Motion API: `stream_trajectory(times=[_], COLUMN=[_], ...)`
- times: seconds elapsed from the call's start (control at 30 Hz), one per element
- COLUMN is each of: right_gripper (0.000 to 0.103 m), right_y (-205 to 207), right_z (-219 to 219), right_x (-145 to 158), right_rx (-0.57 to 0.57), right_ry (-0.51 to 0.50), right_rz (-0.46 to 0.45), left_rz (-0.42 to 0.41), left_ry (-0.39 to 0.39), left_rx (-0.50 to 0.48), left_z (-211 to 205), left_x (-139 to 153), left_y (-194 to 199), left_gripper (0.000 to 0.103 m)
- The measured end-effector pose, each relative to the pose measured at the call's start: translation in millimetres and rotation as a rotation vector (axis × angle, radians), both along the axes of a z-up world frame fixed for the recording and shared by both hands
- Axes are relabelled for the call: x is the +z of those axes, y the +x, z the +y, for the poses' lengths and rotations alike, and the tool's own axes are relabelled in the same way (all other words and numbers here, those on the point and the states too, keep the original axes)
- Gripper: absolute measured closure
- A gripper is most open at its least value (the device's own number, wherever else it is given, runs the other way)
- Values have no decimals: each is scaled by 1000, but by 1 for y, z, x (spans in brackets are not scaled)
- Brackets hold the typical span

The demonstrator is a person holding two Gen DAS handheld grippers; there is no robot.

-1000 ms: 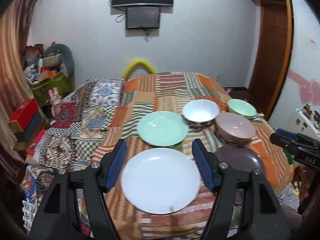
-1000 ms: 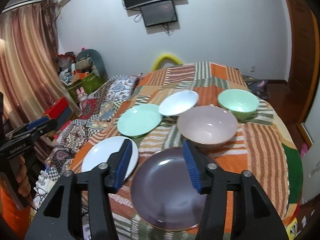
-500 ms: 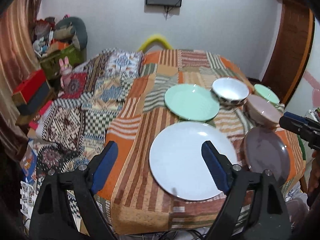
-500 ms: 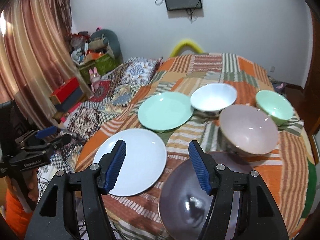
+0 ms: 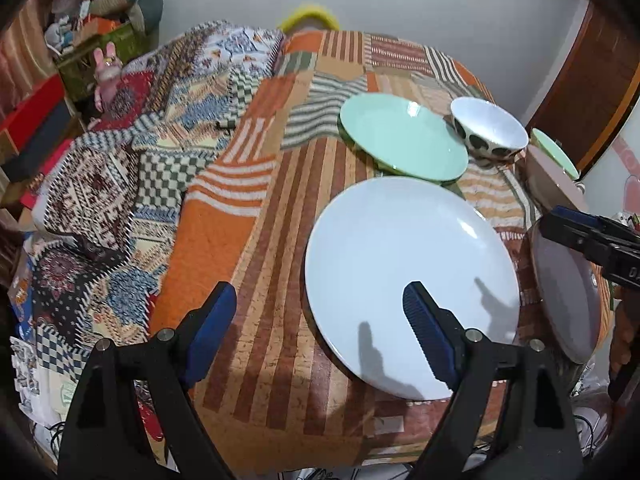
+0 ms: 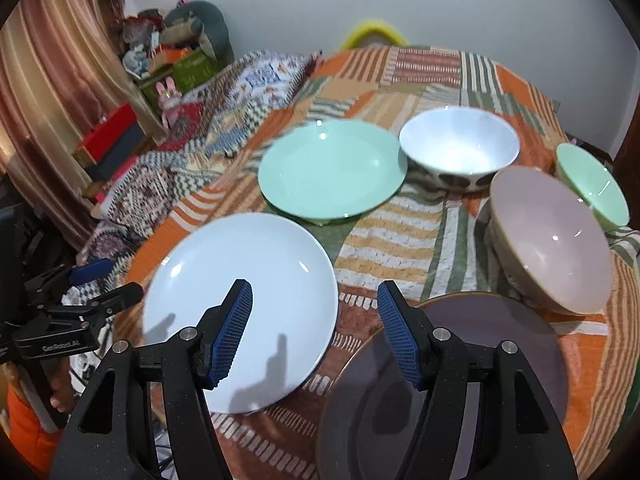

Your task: Organize plates and bowls

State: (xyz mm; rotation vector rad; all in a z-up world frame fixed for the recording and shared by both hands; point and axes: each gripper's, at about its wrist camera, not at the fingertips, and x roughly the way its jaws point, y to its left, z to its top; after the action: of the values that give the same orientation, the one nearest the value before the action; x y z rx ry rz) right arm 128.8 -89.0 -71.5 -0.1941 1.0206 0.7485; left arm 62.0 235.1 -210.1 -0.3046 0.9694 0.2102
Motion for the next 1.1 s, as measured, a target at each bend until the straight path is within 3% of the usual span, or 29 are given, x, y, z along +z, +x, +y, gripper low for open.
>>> stream_trajectory(times=[0.17, 0.23, 0.37, 0.63, 0.83, 1.1], right_gripper=[42, 42, 43, 64, 72, 73], right_y=[9, 11, 15, 19, 19, 20], right_z=[5, 5, 8, 14, 17, 23], right_x=[-19, -24, -30, -42, -48, -51], right_rx=[-4, -7, -2, 12, 20, 34], right_ry=[-48, -59, -71, -97, -113, -127], right_rz=[52, 68, 92, 136, 143, 150], left_rz=[9, 15, 37, 51, 42, 33], left_ry=[-15, -27, -48, -77, -98, -118], left_rx=[-5, -8, -9, -16, -27, -46], left_z=[3, 4, 7, 9, 9, 5], left_x=[-12, -15, -24, -35, -38, -40], left_y=[4, 6, 10, 11, 10, 12], left_gripper=[22, 34, 44, 61, 68, 72])
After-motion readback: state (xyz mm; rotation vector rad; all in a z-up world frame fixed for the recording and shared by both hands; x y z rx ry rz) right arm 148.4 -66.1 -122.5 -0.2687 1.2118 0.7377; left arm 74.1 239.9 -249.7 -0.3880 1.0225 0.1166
